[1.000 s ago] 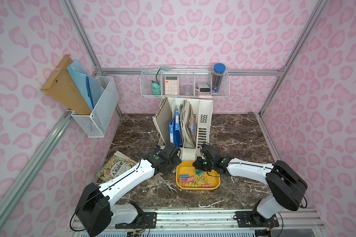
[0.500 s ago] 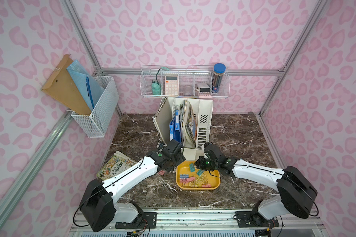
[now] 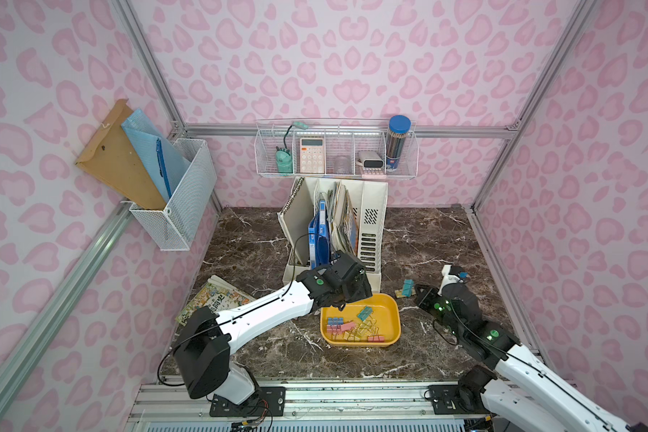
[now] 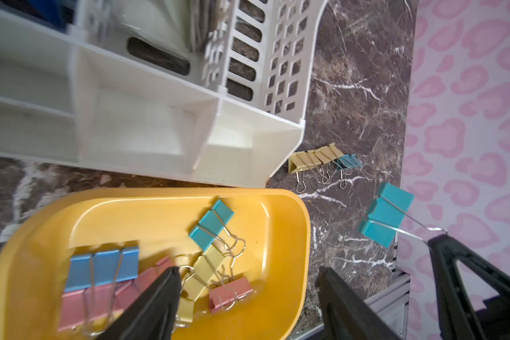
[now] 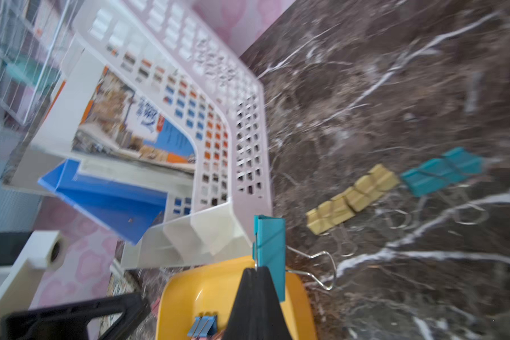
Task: Take out the binder clips from the storage box
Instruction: Pick up the binder clip from the storage box, then place the binder clip at the center of the board.
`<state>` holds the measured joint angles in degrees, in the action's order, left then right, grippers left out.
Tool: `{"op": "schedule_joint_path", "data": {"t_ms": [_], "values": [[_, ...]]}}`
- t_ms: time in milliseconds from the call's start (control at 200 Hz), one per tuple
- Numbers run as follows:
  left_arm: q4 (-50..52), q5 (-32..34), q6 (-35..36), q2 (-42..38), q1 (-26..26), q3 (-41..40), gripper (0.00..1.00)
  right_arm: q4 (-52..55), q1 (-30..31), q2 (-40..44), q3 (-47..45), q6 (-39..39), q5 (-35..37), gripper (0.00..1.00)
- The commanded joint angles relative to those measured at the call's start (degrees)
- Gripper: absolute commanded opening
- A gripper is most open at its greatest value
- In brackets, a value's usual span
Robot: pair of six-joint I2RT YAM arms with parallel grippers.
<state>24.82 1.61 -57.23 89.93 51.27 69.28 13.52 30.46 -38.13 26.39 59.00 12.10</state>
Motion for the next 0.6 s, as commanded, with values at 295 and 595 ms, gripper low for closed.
{"op": "schedule_joint_path", "data": {"t_ms": [295,595], "values": [[-3.6,-3.4,3.2,8.7,2.7,6.0,0.77,2.7,-11.6,16.9,-16.3,14.5,-8.1,0.00],[-3.4,-1.0,2.8,7.4,2.6,5.3,0.76,-3.7,-8.6,6.8,-15.9,15.5,-10.2,0.00]]}}
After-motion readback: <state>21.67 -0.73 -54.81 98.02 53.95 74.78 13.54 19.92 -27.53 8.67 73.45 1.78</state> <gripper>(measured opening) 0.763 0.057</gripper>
